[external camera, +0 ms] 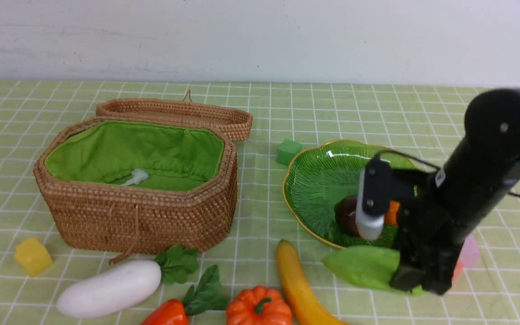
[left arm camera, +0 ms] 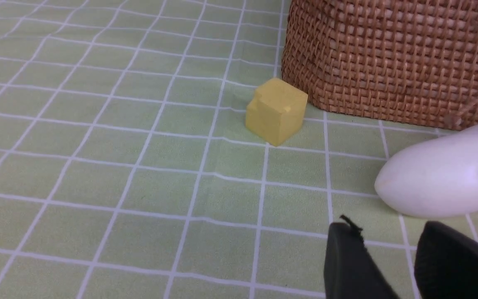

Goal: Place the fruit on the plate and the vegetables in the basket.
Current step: Take a chayote with your right arm and place it on the basket on the left, then use the right arm to grab a banana and put it into the right plate

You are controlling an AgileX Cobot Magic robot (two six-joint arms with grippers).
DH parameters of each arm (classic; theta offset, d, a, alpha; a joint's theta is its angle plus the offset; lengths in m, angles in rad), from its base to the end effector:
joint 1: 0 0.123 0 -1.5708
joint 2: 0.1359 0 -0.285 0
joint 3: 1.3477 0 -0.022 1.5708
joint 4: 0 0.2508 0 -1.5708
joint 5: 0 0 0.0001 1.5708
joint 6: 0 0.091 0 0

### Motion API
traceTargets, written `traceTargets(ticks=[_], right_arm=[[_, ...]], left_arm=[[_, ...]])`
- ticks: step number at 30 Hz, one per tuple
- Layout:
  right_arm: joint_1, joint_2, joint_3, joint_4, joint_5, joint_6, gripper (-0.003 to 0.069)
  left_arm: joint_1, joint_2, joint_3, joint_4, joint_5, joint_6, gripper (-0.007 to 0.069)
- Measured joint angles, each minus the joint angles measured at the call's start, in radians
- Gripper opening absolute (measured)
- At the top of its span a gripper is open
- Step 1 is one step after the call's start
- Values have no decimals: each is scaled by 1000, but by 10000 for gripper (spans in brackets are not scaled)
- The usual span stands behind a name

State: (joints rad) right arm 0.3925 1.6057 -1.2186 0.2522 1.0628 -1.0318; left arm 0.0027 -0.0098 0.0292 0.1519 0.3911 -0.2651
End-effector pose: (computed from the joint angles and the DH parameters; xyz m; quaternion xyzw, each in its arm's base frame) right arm 0.2825 0.1384 0.2641 -0.6074 0.7792 0.0774 0.1342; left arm 0.0522 0.0054 0.1692 -0.0684 0.8075 -0.0123 0.5858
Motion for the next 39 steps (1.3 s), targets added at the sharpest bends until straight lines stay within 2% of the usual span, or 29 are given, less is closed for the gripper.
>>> traceTargets(ticks=[4, 7, 10, 14, 18, 25, 29, 31, 35, 39], right_arm=[[0, -18, -220, 121, 44, -3, 401], [0, 10, -371, 294, 9, -11, 401], [18, 88, -518, 517, -29, -36, 401], [79, 256, -673, 652, -79, -52, 401], [126, 401, -760, 656, -141, -24, 401], [194, 586, -800, 620, -419, 37, 401], [201, 598, -802, 602, -430, 50, 401], [200, 594, -804, 585, -402, 95, 450], [187, 558, -804, 524, -332, 169, 638], [152, 473, -805, 462, -234, 206, 673]], left_arm=[[0, 0, 0, 0, 0, 0, 239], [0, 0, 0, 0, 0, 0, 239], [0, 0, 0, 0, 0, 0, 239], [0, 0, 0, 0, 0, 0, 239], [0, 0, 0, 0, 0, 0, 239], [0, 0, 0, 0, 0, 0, 239], [0, 0, 0, 0, 0, 0, 239], [0, 0, 0, 0, 0, 0, 239], [0, 0, 0, 0, 0, 0, 239], [0, 0, 0, 0, 0, 0, 239]])
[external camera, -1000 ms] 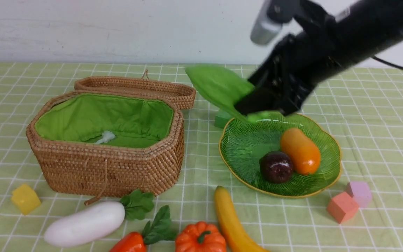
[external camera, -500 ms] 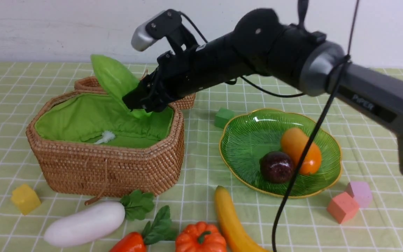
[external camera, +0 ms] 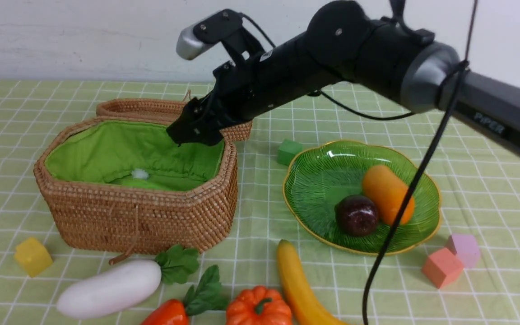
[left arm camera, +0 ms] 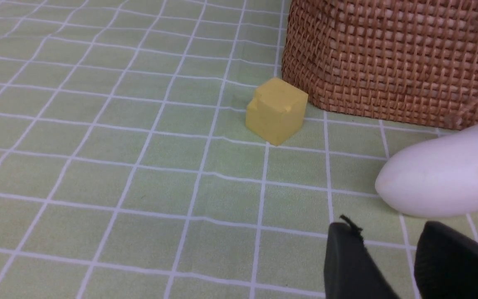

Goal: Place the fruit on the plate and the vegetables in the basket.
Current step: Use the right arm to grab a banana and put it into the right plate

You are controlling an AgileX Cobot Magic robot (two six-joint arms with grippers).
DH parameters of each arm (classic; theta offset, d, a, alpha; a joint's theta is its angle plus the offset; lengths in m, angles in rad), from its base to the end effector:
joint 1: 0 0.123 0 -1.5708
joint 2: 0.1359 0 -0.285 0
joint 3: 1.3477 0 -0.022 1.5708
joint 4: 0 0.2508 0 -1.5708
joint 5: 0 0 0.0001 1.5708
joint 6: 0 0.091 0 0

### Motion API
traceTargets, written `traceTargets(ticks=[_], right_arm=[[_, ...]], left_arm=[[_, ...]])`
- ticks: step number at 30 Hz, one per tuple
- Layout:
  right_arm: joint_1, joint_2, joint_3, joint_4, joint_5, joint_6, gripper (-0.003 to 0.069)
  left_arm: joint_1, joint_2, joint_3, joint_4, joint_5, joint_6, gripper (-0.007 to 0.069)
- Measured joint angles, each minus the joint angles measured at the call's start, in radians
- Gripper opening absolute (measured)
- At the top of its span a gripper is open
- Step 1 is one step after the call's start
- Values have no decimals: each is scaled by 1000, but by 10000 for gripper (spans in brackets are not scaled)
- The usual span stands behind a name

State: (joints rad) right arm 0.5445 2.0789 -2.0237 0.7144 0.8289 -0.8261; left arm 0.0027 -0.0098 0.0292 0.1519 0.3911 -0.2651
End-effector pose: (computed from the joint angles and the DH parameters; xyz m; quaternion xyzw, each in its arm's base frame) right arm 0.3913 0.2884 0.3322 -0.4550 0.7486 0.2750 0.3961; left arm 0.0522 0.0054 0.1692 -0.0684 0.8075 -0.0123 0.5858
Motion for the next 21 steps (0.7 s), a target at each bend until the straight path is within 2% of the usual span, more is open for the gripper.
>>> traceTargets(ticks=[6, 9, 11, 12, 14, 17, 21], right_arm=[[-67, -203, 63, -115, 265, 83, 602], [-67, -329, 249, -205, 278, 169, 575], [-57, -385, 412, -260, 252, 200, 570], [-56, -388, 429, -266, 249, 200, 570], [-52, -409, 617, -345, 210, 153, 568], [-52, -406, 812, -413, 125, -39, 568], [-52, -391, 947, -373, -33, -176, 568]], left_arm=[[0, 0, 0, 0, 0, 0, 239], [0, 0, 0, 0, 0, 0, 239], [0, 0, 0, 0, 0, 0, 239], [0, 0, 0, 0, 0, 0, 239], [0, 0, 0, 0, 0, 0, 239], [0, 0, 0, 0, 0, 0, 239], [0, 0, 0, 0, 0, 0, 239]])
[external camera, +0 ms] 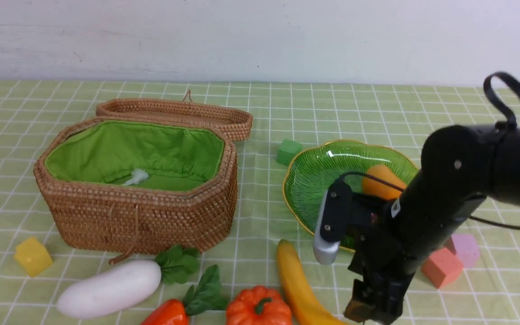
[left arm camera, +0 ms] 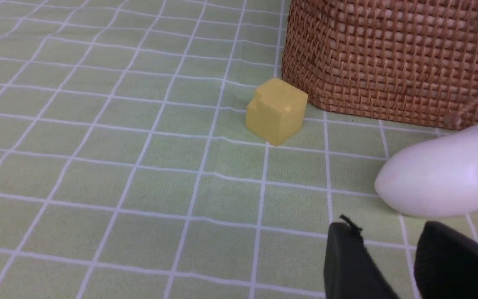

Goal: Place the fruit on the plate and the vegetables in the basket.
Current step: Use the right arm to grab a banana and put it into the right plate

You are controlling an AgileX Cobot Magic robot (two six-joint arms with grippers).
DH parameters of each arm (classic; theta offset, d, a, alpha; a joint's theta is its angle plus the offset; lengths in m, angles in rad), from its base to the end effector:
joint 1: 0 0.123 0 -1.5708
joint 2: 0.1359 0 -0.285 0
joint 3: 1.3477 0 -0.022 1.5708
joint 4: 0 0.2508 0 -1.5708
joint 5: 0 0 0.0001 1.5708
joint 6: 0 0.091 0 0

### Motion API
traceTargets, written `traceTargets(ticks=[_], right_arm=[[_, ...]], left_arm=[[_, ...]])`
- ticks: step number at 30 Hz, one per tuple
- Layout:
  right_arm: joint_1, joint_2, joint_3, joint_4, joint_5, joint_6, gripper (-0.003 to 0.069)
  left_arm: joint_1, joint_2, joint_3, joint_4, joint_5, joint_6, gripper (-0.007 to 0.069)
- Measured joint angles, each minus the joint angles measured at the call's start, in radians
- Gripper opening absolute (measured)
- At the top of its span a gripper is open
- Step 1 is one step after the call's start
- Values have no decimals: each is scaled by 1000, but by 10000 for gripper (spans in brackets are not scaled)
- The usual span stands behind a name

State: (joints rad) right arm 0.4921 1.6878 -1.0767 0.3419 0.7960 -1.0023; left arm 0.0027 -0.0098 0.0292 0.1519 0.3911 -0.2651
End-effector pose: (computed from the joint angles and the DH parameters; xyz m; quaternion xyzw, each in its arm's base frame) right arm 0.2751 0.1723 0.2076 -0.5890 0.7871 0.1000 0.1535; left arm 0.0522 0.0054 0.1692 -0.0684 0.8075 -0.0123 0.5858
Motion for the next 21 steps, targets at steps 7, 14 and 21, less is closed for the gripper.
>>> traceTargets(ticks=[7, 14, 21], right_arm=[[0, 28, 25, 121, -126, -38, 568], [0, 32, 25, 251, -58, -44, 568], [0, 135, 25, 294, -54, -52, 560]], left_arm=[[0, 0, 0, 0, 0, 0, 239], [0, 0, 0, 0, 0, 0, 239], [0, 0, 0, 0, 0, 0, 239]])
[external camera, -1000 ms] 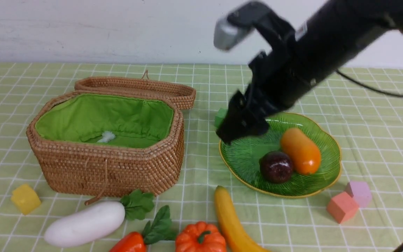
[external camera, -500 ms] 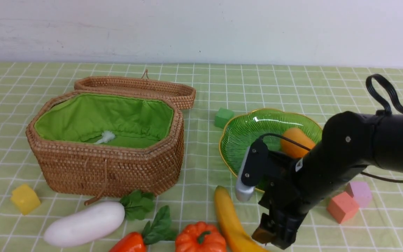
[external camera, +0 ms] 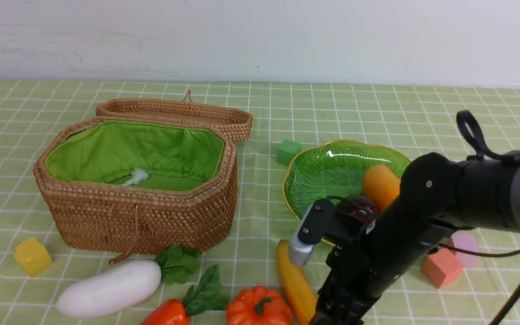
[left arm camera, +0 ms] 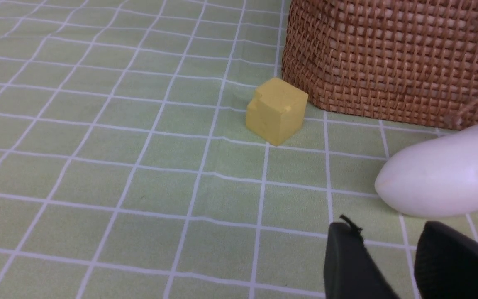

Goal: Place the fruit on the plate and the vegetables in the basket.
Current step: Use the right arm to grab a banana and put it into the right plate

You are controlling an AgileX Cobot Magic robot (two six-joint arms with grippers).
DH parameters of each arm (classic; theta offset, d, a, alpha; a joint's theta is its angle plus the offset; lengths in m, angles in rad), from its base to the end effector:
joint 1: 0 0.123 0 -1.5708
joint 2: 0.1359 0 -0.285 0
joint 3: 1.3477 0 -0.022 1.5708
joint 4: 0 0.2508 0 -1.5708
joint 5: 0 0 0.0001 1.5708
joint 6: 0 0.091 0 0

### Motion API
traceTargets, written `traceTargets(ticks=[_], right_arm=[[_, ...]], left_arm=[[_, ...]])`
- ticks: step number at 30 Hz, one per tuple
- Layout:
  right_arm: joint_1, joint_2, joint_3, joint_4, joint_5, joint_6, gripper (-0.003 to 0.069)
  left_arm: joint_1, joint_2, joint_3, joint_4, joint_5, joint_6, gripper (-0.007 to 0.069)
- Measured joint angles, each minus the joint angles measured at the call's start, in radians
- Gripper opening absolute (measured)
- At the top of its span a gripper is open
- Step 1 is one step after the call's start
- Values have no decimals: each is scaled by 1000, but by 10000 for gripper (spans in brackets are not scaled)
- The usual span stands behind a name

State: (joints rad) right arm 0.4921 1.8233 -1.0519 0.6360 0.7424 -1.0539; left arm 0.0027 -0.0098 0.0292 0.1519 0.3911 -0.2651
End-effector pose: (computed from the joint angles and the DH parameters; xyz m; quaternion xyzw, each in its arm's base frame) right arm 0.2795 0.1914 0.1646 -0.5080 0.8280 0.1995 0.1288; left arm 0.0522 0.0054 0.1692 -0.0684 0.8075 -0.0123 0.5858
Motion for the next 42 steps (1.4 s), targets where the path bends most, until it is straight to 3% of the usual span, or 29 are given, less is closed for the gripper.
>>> traceTargets(ticks=[4, 6, 7, 8, 16, 21, 28, 29, 31, 35, 38, 42], right_arm=[[-1, 25, -8, -19, 15, -58, 486], [-1, 27, -16, -35, 34, -64, 414], [-1, 31, -23, -48, 68, -65, 331], [-1, 32, -31, -59, 99, -65, 312], [-1, -19, -171, -236, 290, 67, 325], [-47, -60, -348, -256, 275, 294, 325], [-124, -4, -412, -156, -70, 903, 325], [-129, 28, -412, -148, -143, 1047, 325], [-129, 72, -412, -146, -204, 1177, 325], [-129, 142, -412, -138, -278, 1298, 325], [-129, 164, -412, -136, -305, 1315, 325], [-129, 166, -412, -131, -332, 1316, 405]], left_arm=[[0, 0, 0, 0, 0, 0, 239], [0, 0, 0, 0, 0, 0, 239], [0, 0, 0, 0, 0, 0, 239], [0, 0, 0, 0, 0, 0, 239], [0, 0, 0, 0, 0, 0, 239], [0, 0, 0, 0, 0, 0, 239], [0, 0, 0, 0, 0, 0, 239], [0, 0, 0, 0, 0, 0, 239], [0, 0, 0, 0, 0, 0, 239], [0, 0, 0, 0, 0, 0, 239], [0, 0, 0, 0, 0, 0, 239], [0, 0, 0, 0, 0, 0, 239]])
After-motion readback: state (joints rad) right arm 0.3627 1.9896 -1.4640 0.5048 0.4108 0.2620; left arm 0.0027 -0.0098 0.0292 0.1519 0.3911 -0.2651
